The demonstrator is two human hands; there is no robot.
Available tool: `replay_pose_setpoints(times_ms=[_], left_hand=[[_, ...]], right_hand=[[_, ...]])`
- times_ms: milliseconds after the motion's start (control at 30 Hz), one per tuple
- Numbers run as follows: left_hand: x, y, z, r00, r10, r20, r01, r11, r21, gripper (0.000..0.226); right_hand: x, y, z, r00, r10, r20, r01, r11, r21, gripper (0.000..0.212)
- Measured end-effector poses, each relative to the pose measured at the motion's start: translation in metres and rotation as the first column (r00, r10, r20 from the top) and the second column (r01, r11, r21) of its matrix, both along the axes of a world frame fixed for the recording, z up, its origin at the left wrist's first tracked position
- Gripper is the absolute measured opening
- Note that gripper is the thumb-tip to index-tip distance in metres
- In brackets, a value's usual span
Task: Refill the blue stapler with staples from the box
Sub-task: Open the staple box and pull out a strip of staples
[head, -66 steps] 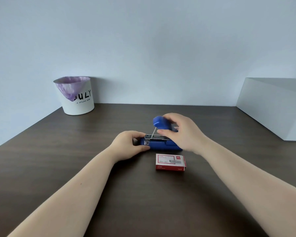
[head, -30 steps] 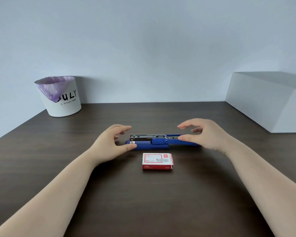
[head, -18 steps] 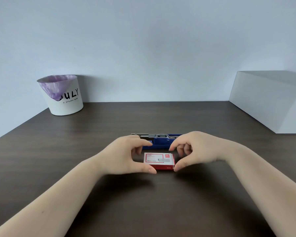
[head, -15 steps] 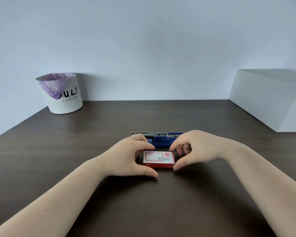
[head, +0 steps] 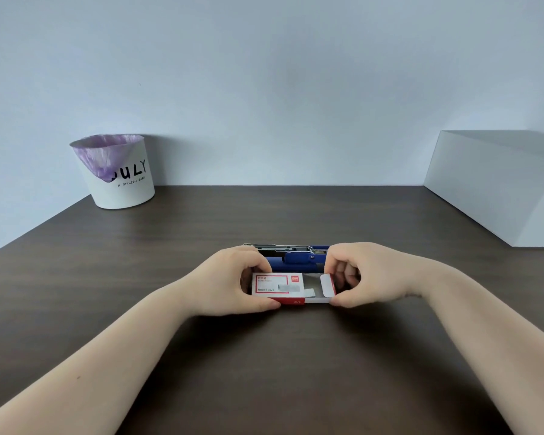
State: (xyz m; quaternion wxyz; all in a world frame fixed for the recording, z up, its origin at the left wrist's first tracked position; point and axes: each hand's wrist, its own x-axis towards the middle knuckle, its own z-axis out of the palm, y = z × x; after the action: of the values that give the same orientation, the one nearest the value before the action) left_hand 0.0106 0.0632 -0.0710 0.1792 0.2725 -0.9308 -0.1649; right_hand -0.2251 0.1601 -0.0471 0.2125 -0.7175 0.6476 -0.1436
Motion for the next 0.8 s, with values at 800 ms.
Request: replay_pose_setpoints(times_ms=[800], left_hand=[[0.001, 0.001, 0.006, 0.958, -0.016, -0.287, 0.043, 0.995, 0.089, 0.041]], right_hand=[[-0.001, -0.001, 0.004, 0.997, -0.073, -0.02, 0.072, 0.995, -0.071, 0.037]])
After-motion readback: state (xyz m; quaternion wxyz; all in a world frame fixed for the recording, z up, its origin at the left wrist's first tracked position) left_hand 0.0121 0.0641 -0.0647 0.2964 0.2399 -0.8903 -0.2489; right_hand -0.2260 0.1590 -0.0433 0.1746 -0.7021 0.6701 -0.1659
